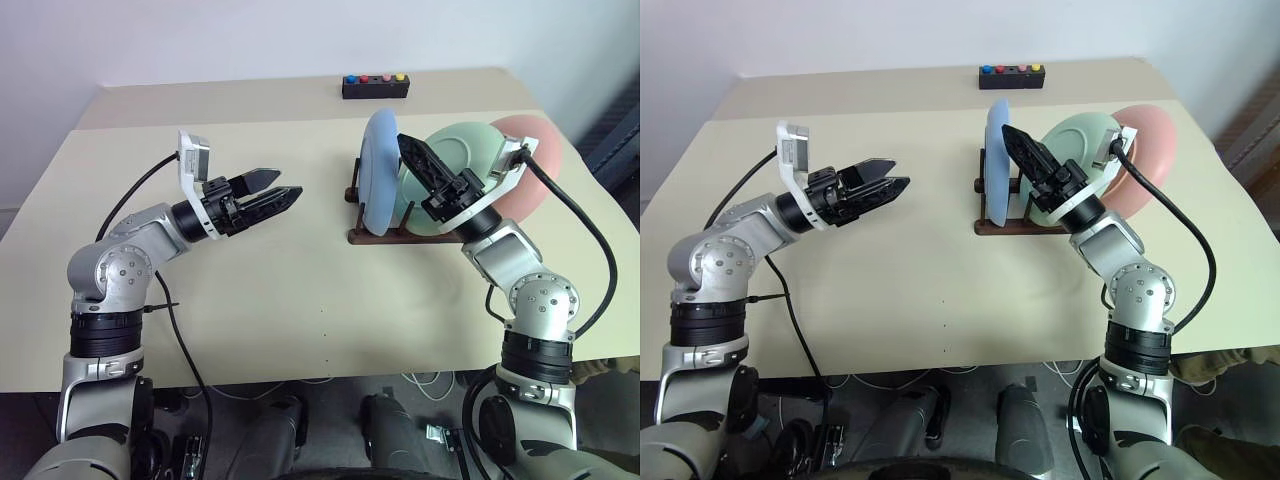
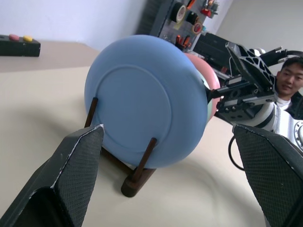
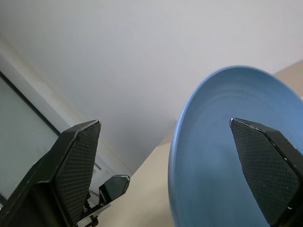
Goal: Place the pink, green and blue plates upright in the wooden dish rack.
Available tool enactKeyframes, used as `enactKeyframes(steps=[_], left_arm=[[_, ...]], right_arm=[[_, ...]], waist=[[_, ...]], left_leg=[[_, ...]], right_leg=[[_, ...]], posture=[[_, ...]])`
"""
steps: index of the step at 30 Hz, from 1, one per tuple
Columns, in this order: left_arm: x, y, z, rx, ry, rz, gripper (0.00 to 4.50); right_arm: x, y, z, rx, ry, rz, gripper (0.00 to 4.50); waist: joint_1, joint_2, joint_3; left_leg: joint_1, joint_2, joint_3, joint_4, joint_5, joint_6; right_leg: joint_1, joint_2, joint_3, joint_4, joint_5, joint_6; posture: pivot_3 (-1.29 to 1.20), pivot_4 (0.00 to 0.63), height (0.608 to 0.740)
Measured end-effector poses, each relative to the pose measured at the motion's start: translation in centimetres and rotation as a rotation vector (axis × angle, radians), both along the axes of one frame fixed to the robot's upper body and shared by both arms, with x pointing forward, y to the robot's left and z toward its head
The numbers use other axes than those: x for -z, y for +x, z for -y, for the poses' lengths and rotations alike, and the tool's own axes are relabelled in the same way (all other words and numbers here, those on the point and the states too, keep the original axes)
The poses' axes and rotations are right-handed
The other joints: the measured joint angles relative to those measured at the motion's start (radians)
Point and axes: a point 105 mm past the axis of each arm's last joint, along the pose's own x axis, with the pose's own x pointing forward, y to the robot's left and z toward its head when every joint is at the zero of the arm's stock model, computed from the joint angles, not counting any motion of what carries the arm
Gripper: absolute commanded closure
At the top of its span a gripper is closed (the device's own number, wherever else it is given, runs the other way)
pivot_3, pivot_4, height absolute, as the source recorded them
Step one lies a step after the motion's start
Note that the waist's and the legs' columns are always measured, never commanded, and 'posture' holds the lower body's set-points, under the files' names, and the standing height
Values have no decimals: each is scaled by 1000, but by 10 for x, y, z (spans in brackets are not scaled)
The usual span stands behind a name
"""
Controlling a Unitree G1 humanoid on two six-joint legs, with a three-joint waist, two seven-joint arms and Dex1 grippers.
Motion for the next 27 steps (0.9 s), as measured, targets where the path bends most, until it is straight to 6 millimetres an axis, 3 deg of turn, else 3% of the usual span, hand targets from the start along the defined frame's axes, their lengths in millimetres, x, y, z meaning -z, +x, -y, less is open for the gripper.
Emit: enactKeyframes(steps=[12,17,21,23,27], left_arm=[[2,1,-1,2,-5,-9,0],[-1,-3,-1,40,-3,25,0],[-6,-13,-10,112,46,64,0],[-9,-18,-15,140,81,97,0],[-7,-23,-18,189,142,130,0]], right_arm=[[-7,4,12,91,-10,54,44],[-26,9,34,245,3,143,44],[-43,3,43,266,9,206,44],[-49,-2,44,250,-15,234,849],[-51,-11,56,266,-106,265,2879]], waist=[[1,0,0],[0,0,0],[-2,0,0],[-1,0,0],[5,0,0]], left_leg=[[0,0,0,0,0,0],[0,0,0,0,0,0],[0,0,0,0,0,0],[0,0,0,-1,0,0],[0,0,0,-1,0,0]], right_leg=[[0,0,0,0,0,0],[0,0,0,0,0,0],[-1,0,0,0,0,0],[0,0,0,0,0,0],[0,0,0,-1,0,0]], posture=[[0,150,740],[0,150,740],[0,150,740],[0,150,740],[0,150,740]])
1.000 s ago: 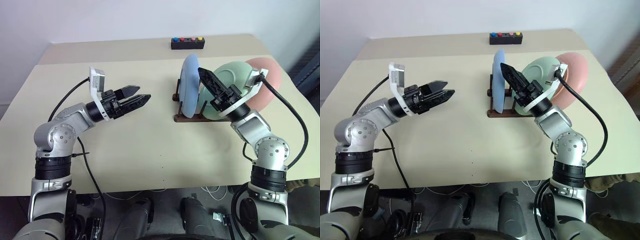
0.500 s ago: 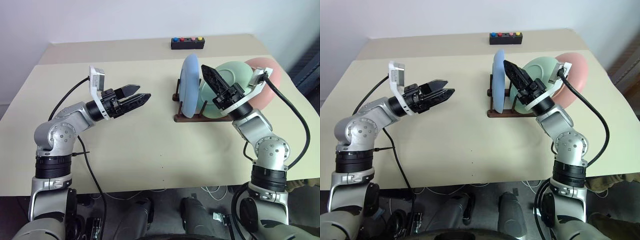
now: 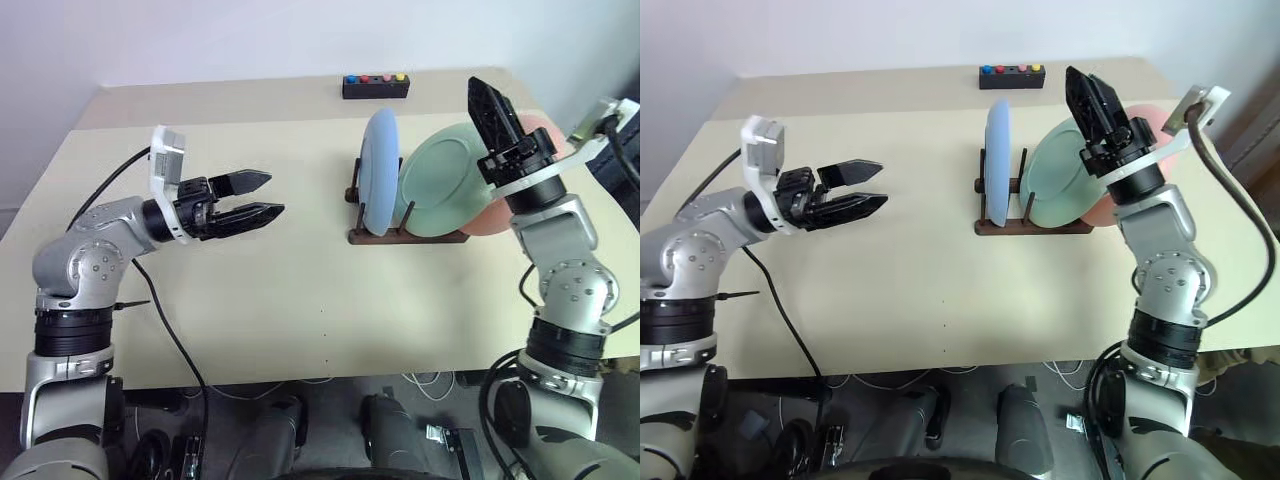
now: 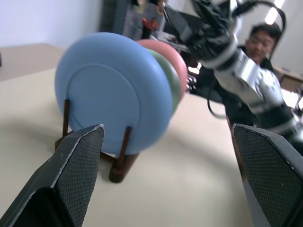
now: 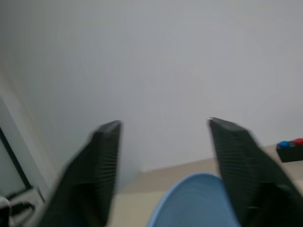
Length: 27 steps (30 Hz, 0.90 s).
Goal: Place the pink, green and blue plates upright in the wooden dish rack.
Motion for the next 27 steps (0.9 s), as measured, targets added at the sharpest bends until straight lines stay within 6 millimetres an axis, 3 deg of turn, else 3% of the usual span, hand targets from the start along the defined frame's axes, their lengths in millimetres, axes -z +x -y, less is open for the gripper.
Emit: enactKeyframes(steps=[3,4,8,14,27], left_arm=[[3,-1,2,8,26,45,0],[3,-1,3,9,20,55,0],[3,-1,9,24,-7,66,0],[8,-1,17,64,24,73,0],[10,-5,24,122,22,51,0]], right_arm=[[11,-6,20,77,-114,-25,4409],[14,-9,28,104,-146,-30,4475],[21,-25,47,180,-246,-25,4475],[70,-42,54,256,-489,-129,4475],[105,-50,61,348,-653,-183,4475]], waist=[[4,0,0],[3,0,0],[-2,0,0],[0,0,0],[-1,0,0]], left_leg=[[0,0,0,0,0,0],[0,0,0,0,0,0],[0,1,1,0,0,0],[0,1,2,0,0,0],[1,1,2,0,0,0]], right_leg=[[1,0,0,-1,0,0],[1,-1,0,-1,0,0],[0,0,0,-1,0,0],[0,0,0,-1,0,0],[1,0,1,-1,0,0]], posture=[[0,150,740],[0,150,740],[0,150,740],[0,150,740],[0,150,740]])
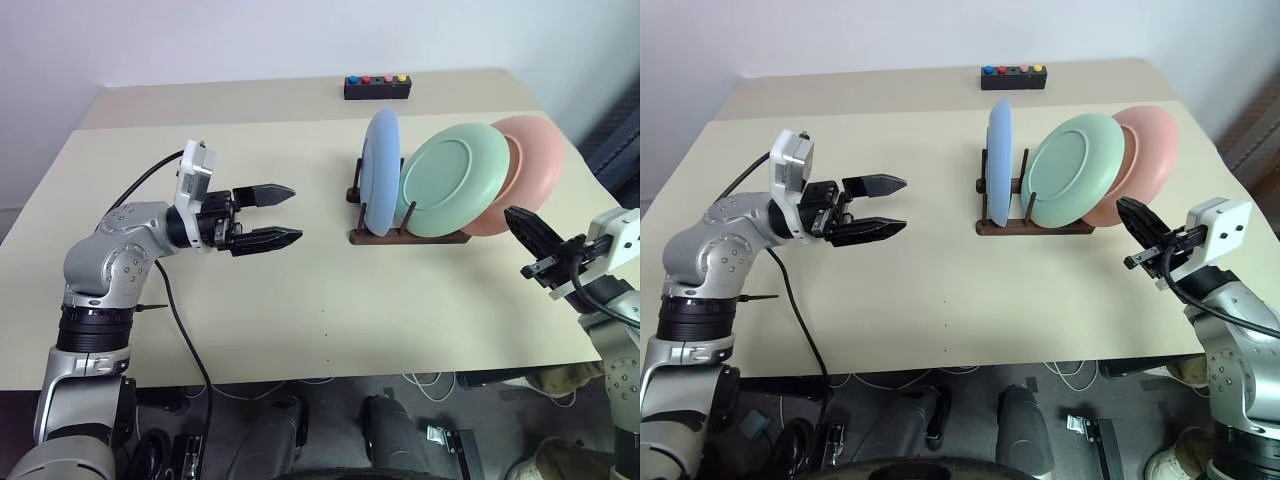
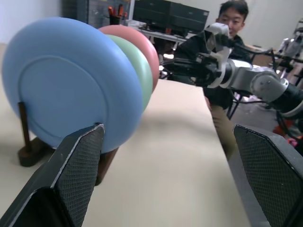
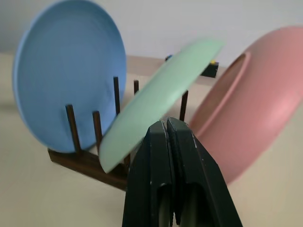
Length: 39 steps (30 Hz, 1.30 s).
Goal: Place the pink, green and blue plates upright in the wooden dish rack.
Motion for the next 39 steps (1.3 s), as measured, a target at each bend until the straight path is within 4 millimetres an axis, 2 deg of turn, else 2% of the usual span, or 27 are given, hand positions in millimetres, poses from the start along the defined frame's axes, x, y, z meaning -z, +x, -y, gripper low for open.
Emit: enactKeyframes(steps=[11,17,28,33,39], left_arm=[[1,-5,0,8,28,-27,0],[3,-4,-2,-8,43,-49,0],[3,-4,-3,-14,30,-71,0],[9,-6,-4,-17,23,-104,0],[7,-8,-3,-13,25,-96,0]], right_arm=[[25,16,-6,-1,-76,-46,4475],[25,22,-6,-7,-100,-34,4475],[2,31,-14,-35,-111,45,4475],[-7,32,-20,-54,-118,67,4475],[-33,32,-42,-132,-130,147,4475]], waist=[[1,0,0],[1,0,0],[0,0,0],[0,0,0],[1,0,0]], left_leg=[[0,0,0,0,0,0],[0,0,0,0,0,0],[0,0,0,0,0,0],[0,0,0,0,0,0],[0,0,0,0,0,0]], right_leg=[[0,0,0,0,0,0],[0,0,0,0,0,0],[0,0,0,0,0,0],[0,0,0,1,0,0],[0,0,0,1,0,0]], posture=[[0,150,740],[0,150,740],[0,150,740],[0,150,740],[0,150,740]])
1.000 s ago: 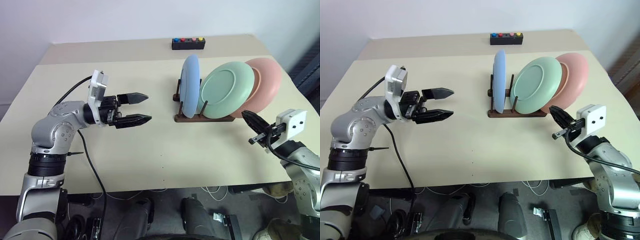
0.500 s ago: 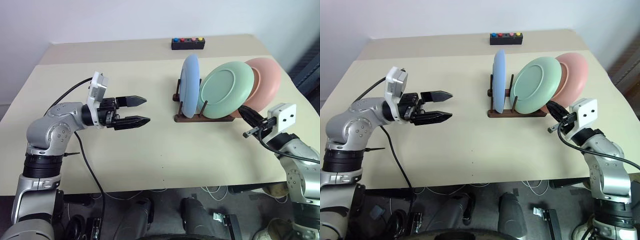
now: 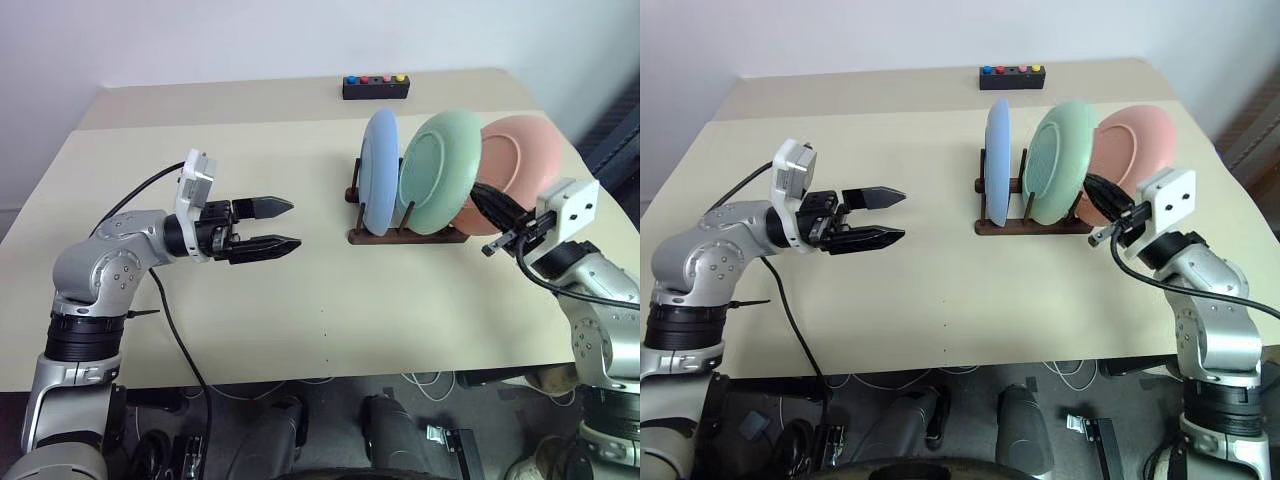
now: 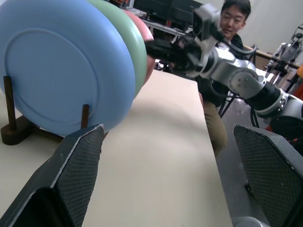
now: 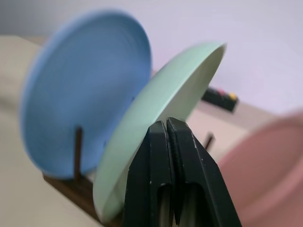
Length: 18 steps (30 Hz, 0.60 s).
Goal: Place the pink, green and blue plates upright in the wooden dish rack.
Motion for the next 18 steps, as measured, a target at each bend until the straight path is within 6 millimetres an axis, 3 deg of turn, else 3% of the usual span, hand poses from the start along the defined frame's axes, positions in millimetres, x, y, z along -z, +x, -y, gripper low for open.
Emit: enactKeyframes(steps=[12,18], left_arm=[[1,2,1,-14,-8,-5,0],[1,2,1,-15,-9,-5,0]], right_arm=[[2,2,-9,-6,10,-14,4475],[-27,6,12,84,49,95,4475]], waist=[[-1,0,0],[0,0,0]], left_leg=[[0,0,0,0,0,0],[0,0,0,0,0,0]], right_leg=[[0,0,0,0,0,0],[0,0,0,0,0,0]], posture=[[0,150,740],[0,150,740]])
